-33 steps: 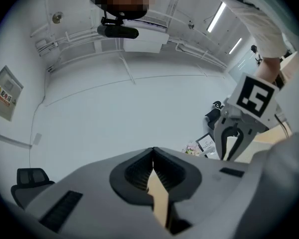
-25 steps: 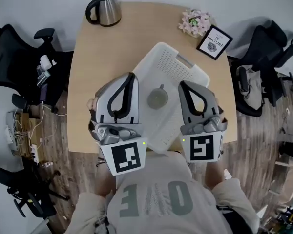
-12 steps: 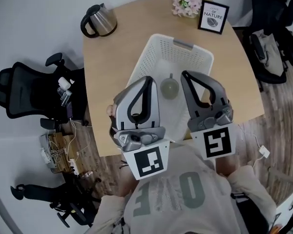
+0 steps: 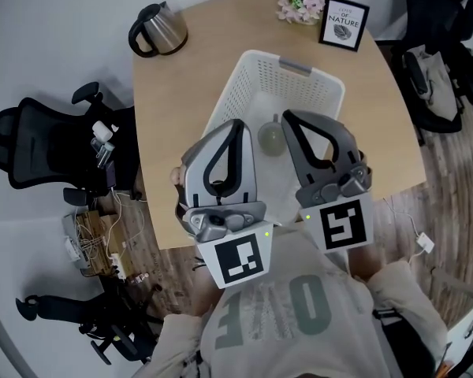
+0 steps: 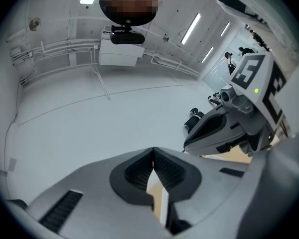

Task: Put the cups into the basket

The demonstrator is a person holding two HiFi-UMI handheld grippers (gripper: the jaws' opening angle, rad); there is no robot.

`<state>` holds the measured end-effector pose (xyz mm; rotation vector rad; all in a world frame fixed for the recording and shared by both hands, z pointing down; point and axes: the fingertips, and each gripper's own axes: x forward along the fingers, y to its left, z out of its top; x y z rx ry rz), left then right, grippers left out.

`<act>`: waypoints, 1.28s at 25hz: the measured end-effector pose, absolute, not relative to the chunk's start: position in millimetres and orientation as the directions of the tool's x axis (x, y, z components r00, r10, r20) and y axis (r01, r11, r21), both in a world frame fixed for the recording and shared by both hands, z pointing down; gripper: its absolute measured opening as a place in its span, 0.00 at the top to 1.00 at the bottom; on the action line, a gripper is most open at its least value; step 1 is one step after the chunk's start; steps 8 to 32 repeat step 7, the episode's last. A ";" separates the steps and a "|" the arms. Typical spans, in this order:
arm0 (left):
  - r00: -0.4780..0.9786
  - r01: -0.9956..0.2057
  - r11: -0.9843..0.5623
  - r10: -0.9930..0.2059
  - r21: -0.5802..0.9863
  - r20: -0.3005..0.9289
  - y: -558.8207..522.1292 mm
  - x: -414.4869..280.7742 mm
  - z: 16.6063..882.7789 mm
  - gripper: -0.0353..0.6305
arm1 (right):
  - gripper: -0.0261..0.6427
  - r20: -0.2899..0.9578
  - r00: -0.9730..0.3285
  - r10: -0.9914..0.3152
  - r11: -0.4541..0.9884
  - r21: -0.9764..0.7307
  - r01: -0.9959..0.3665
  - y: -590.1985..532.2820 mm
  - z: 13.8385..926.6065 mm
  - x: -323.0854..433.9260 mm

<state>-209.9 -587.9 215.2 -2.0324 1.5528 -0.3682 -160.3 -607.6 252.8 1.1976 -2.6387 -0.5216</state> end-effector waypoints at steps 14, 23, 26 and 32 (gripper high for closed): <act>0.276 -0.802 -0.179 -0.957 -0.570 -0.087 -585.2 -217.5 222.2 0.93 | 0.97 0.072 -0.646 -0.760 0.615 0.404 -0.677 -607.4 261.6 -159.7; 0.276 -0.802 -0.179 -0.957 -0.570 -0.087 -585.2 -217.5 222.2 0.93 | 0.97 0.072 -0.646 -0.760 0.615 0.404 -0.677 -607.4 261.6 -159.7; 0.276 -0.802 -0.179 -0.957 -0.570 -0.087 -585.2 -217.5 222.2 0.93 | 0.97 0.072 -0.646 -0.760 0.615 0.404 -0.677 -607.4 261.6 -159.7; 0.276 -0.802 -0.179 -0.957 -0.570 -0.087 -585.2 -217.5 222.2 0.93 | 0.97 0.072 -0.646 -0.760 0.615 0.404 -0.677 -607.4 261.6 -159.7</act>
